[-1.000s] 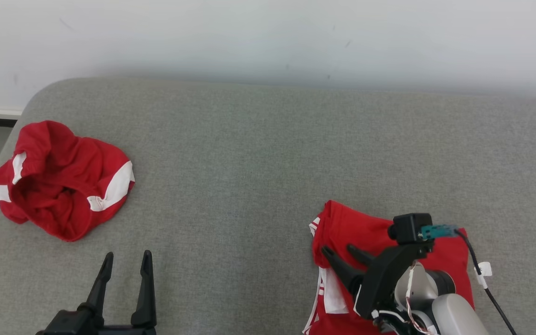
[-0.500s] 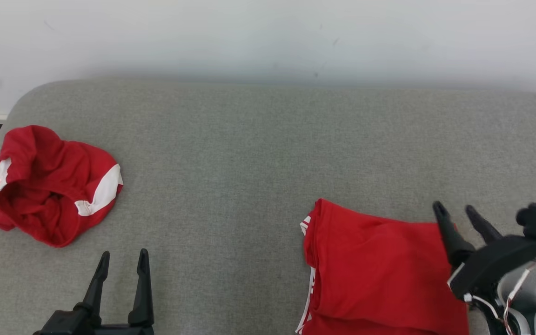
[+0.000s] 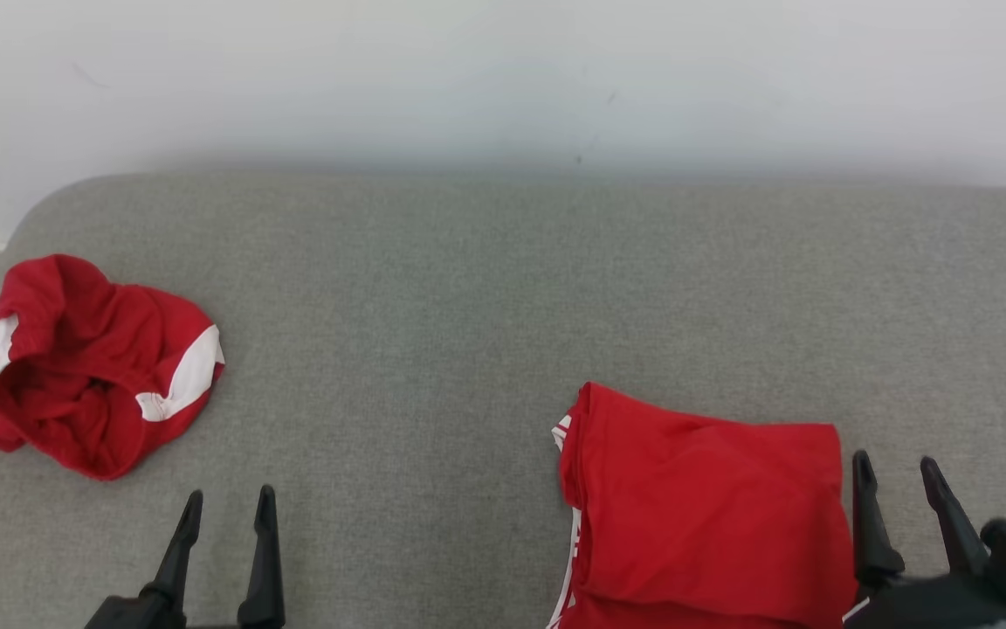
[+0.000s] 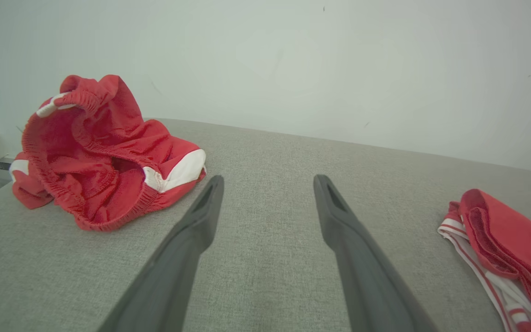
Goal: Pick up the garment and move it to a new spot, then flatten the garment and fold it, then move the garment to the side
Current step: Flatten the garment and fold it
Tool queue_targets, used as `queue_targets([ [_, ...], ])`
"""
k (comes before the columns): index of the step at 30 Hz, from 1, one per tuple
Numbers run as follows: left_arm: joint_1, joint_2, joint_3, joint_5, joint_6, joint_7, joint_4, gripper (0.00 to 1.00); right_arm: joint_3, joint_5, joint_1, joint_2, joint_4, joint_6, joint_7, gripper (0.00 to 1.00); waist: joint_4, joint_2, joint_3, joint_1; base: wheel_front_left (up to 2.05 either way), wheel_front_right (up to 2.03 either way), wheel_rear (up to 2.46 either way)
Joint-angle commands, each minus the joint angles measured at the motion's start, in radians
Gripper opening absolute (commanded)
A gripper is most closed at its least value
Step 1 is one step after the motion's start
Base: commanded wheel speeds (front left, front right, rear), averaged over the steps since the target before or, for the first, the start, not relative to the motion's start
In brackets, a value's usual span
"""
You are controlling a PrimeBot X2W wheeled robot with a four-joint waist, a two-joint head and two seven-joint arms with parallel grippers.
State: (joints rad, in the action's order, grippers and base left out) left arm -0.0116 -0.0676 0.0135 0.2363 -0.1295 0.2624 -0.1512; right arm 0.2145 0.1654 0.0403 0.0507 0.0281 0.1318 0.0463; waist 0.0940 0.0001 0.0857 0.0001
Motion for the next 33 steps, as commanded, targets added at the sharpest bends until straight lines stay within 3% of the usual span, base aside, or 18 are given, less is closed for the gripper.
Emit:
queue_targets([
  [1, 0.021, 0.001, -0.012, -0.020, -0.001, 0.003, -0.013, 1.00, 0.003, 0.003, 0.019, -0.001, -0.039, -0.003, -0.081, 1.00, -0.011, -0.0001, -0.028, -0.0001, 0.00, 0.00, 0.00],
  [7, 0.054, 0.007, -0.038, -0.043, 0.000, 0.003, -0.048, 1.00, -0.040, -0.033, 0.037, -0.001, -0.122, -0.003, -0.223, 1.00, -0.036, -0.0001, -0.082, -0.0001, 0.00, 0.00, 0.00],
  [12, 0.070, 0.011, -0.047, -0.050, 0.000, 0.003, -0.062, 1.00, -0.089, -0.054, 0.039, -0.001, -0.153, -0.003, -0.253, 1.00, -0.049, -0.0001, -0.108, -0.0001, 0.00, 0.00, 0.00],
  [33, 0.064, 0.017, -0.083, -0.088, 0.004, 0.003, -0.075, 1.00, -0.136, -0.014, 0.026, -0.001, -0.250, -0.003, -0.234, 1.00, -0.072, -0.0001, -0.119, -0.0001, 0.00, 0.00, 0.00],
])
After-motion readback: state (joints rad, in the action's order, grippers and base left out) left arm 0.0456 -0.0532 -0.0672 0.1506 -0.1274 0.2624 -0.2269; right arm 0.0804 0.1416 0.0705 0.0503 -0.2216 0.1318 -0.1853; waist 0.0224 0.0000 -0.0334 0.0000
